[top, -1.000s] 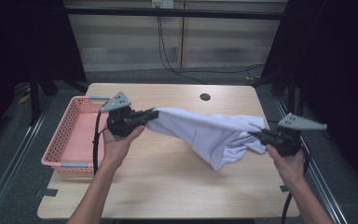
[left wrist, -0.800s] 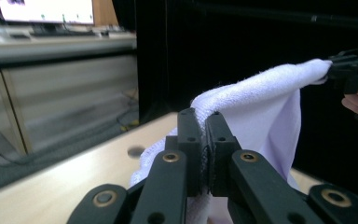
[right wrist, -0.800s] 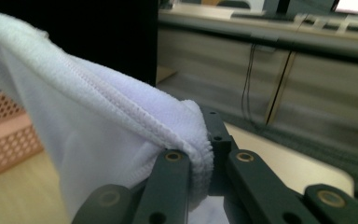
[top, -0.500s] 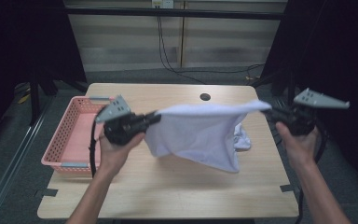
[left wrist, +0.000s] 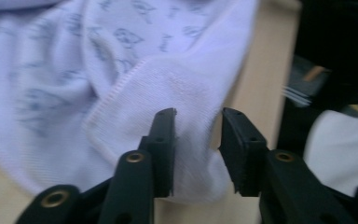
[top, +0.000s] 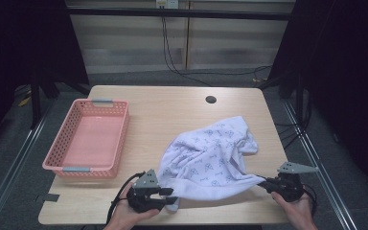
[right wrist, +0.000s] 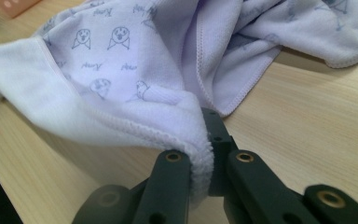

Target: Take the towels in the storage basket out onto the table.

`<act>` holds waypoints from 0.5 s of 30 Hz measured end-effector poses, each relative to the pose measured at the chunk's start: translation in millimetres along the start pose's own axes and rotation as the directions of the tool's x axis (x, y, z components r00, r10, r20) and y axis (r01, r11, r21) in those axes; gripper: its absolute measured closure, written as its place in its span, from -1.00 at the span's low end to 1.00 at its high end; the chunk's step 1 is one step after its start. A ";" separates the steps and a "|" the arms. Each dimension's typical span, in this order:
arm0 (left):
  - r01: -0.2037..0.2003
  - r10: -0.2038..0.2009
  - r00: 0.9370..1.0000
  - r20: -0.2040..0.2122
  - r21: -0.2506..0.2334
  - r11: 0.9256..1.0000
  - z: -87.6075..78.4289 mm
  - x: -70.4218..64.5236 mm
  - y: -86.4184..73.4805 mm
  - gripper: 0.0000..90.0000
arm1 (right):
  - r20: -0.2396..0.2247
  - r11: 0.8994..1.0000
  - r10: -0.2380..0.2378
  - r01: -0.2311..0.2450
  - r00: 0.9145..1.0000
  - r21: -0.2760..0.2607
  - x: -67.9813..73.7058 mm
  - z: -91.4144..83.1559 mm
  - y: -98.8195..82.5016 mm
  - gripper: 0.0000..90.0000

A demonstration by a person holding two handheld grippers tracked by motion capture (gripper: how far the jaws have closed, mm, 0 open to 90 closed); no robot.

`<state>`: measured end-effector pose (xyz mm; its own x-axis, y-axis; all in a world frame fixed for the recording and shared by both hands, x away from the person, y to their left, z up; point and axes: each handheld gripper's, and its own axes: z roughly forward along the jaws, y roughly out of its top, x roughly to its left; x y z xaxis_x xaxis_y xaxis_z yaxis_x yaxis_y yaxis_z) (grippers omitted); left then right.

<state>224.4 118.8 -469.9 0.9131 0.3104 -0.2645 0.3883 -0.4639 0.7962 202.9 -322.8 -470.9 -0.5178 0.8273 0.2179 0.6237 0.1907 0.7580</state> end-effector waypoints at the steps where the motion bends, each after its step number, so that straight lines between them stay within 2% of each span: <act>1: 0.024 -0.024 1.000 0.005 -0.040 0.999 -6.4 2.4 0.2 0.27 | 0.001 1.000 -0.001 0.001 1.000 -0.004 0.1 -0.1 0.3 0.97; 2: 0.061 -0.061 0.998 0.005 -0.083 0.995 -10.8 7.1 0.2 0.22 | 0.000 1.000 -0.002 0.002 1.000 -0.006 0.4 0.6 0.4 0.97; 3: 0.093 -0.094 0.996 -0.002 -0.106 0.990 -14.0 13.9 0.3 0.20 | 0.002 1.000 -0.006 0.006 1.000 -0.006 0.5 1.8 0.5 0.97; 5: 0.126 -0.135 0.987 -0.086 -0.106 0.986 -12.5 28.0 1.6 0.31 | 0.001 1.000 -0.008 0.008 1.000 -0.001 0.4 4.2 1.7 0.97; 6: 0.144 -0.152 0.986 -0.075 -0.097 0.985 -8.3 35.1 1.7 0.33 | 0.002 1.000 -0.012 0.012 1.000 -0.003 0.4 5.5 2.2 0.97; 7: 0.148 -0.153 0.985 -0.081 -0.071 0.986 -2.0 39.9 2.4 0.31 | -0.003 1.000 -0.010 0.010 1.000 -0.003 0.9 6.2 2.8 0.97; 9: 0.128 -0.128 0.986 -0.109 -0.012 0.992 10.6 43.8 4.1 0.19 | -0.007 1.000 -0.013 0.013 1.000 -0.005 2.0 7.0 3.6 0.97; 10: 0.129 -0.127 0.987 -0.102 0.014 0.992 17.1 45.4 5.0 0.13 | -0.007 1.000 -0.011 0.011 1.000 -0.008 2.4 6.9 3.8 0.97; 12: 0.129 -0.124 0.985 -0.121 0.032 0.991 25.6 48.1 6.6 0.05 | -0.007 1.000 -0.014 0.014 1.000 -0.014 1.9 6.3 4.1 0.97; 15: 0.138 -0.129 0.985 -0.111 0.075 0.988 33.4 50.1 6.1 0.10 | -0.010 1.000 -0.012 0.012 1.000 -0.019 0.6 5.4 3.9 0.97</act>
<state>276.7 103.9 -496.5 0.8360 0.4575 -0.3030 0.5185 -0.4779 0.7090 208.2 -318.6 -471.1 -0.5313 0.8195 0.2147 0.6061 0.1906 0.7722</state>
